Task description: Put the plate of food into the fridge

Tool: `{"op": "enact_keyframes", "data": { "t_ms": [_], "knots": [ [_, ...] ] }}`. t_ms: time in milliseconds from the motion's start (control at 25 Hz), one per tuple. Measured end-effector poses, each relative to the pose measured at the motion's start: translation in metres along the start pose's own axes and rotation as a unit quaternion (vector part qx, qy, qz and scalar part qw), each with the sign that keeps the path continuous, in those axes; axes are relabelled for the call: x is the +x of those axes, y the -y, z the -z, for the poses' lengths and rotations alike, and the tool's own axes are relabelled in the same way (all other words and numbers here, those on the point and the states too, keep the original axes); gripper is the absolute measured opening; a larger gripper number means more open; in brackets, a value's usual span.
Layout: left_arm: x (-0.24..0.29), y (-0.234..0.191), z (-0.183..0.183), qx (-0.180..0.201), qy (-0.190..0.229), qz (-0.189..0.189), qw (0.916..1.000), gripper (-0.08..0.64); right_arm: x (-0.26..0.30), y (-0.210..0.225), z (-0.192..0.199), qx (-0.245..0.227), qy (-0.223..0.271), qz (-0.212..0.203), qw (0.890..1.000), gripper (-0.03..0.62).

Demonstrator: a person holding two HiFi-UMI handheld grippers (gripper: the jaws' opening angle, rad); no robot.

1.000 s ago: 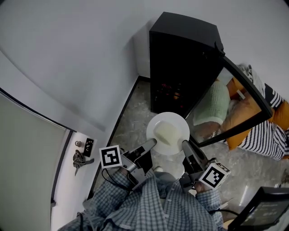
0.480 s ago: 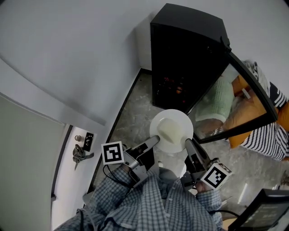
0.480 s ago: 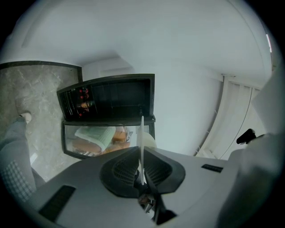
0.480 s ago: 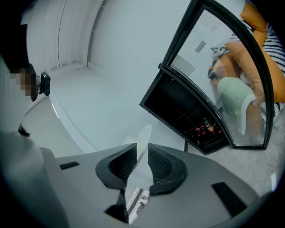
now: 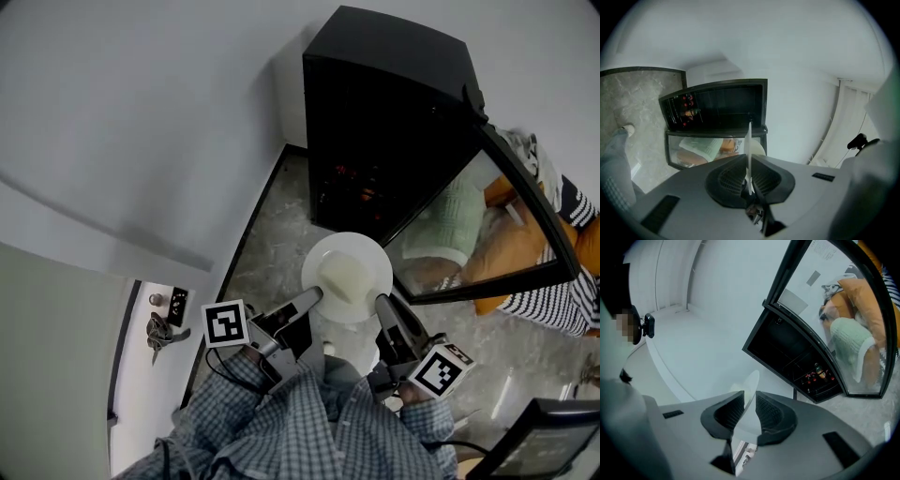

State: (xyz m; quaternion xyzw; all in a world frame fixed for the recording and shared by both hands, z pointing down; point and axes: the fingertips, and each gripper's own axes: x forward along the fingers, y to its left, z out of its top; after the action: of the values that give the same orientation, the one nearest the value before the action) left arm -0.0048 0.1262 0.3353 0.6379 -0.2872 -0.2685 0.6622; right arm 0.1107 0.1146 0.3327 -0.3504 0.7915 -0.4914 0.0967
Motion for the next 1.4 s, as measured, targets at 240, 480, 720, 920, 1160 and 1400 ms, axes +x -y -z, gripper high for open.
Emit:
{"op": "enact_keyframes", "data": {
  "t_ms": [240, 480, 720, 920, 1160, 1400],
  "knots": [
    [0.029, -0.001, -0.028, 0.002, -0.027, -0.003, 0.9996, 0.018, 0.024, 0.013, -0.022, 0.002, 0.008, 0.018, 1.0, 0.083],
    [0.05, 0.0, -0.054, 0.003, -0.043, 0.001, 0.9991, 0.018, 0.046, 0.019, -0.041, 0.004, 0.024, 0.029, 0.999, 0.082],
    [0.051, 0.009, -0.056, 0.018, -0.059, 0.011, 0.998, 0.018, 0.045, 0.011, -0.045, -0.006, 0.043, 0.031, 0.999, 0.083],
    [0.076, -0.002, -0.095, 0.009, -0.071, 0.004, 0.9974, 0.018, 0.082, 0.028, -0.063, 0.003, 0.043, 0.049, 0.998, 0.081],
    [0.098, -0.013, -0.125, -0.007, -0.088, 0.005, 0.9961, 0.018, 0.111, 0.042, -0.076, 0.0, 0.049, 0.074, 0.996, 0.081],
    [0.105, -0.027, -0.141, -0.015, -0.103, -0.004, 0.9946, 0.018, 0.126, 0.052, -0.076, -0.003, 0.062, 0.086, 0.994, 0.081]
  ]
}}
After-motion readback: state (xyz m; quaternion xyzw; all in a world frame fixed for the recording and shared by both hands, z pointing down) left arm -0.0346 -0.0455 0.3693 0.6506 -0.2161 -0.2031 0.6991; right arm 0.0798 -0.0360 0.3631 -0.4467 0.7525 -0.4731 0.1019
